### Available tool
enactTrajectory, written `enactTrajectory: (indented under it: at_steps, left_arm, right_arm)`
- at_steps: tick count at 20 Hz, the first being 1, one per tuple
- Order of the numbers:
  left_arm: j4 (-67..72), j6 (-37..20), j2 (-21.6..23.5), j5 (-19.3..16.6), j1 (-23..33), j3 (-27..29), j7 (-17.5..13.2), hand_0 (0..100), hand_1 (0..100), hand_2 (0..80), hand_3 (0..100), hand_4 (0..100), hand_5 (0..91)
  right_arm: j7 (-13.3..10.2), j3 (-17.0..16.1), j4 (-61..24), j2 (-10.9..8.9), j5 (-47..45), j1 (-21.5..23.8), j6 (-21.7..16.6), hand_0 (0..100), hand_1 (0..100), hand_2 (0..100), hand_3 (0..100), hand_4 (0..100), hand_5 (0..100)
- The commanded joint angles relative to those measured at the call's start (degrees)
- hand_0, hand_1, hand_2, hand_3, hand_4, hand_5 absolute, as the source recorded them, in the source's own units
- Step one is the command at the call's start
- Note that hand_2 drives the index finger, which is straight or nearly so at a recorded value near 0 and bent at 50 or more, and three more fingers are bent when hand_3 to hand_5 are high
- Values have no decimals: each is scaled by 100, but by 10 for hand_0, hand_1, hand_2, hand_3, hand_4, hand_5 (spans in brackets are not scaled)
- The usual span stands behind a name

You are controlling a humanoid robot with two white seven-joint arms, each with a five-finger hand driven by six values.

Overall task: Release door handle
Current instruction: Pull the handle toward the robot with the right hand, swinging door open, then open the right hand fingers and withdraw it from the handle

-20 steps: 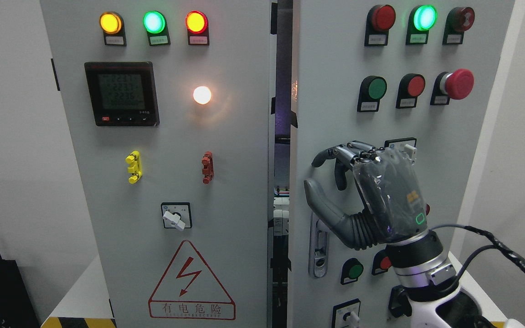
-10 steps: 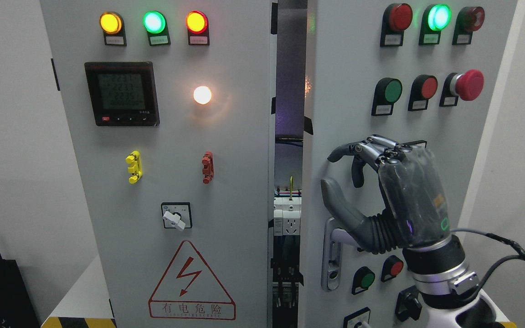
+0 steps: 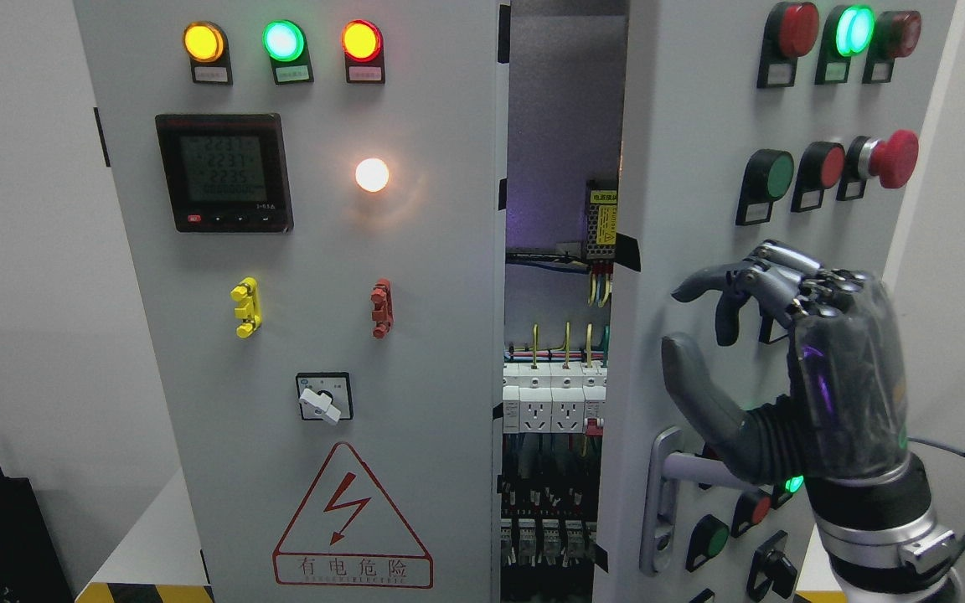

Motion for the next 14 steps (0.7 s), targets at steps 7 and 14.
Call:
enactTrajectory:
  at_steps: [7, 14]
  left_arm:
    - [-176, -1, 0, 5, 0, -3, 5, 120, 389, 0, 0, 0, 0]
    - [-176, -1, 0, 5, 0, -3, 5, 120, 389, 0, 0, 0, 0]
  right_arm:
    - [108, -2932, -61, 370, -17, 1022, -1008, 530, 254, 553, 937, 815, 897]
    - [240, -4373, 544, 580, -87, 1769, -1008, 527, 258, 555, 943, 816, 904]
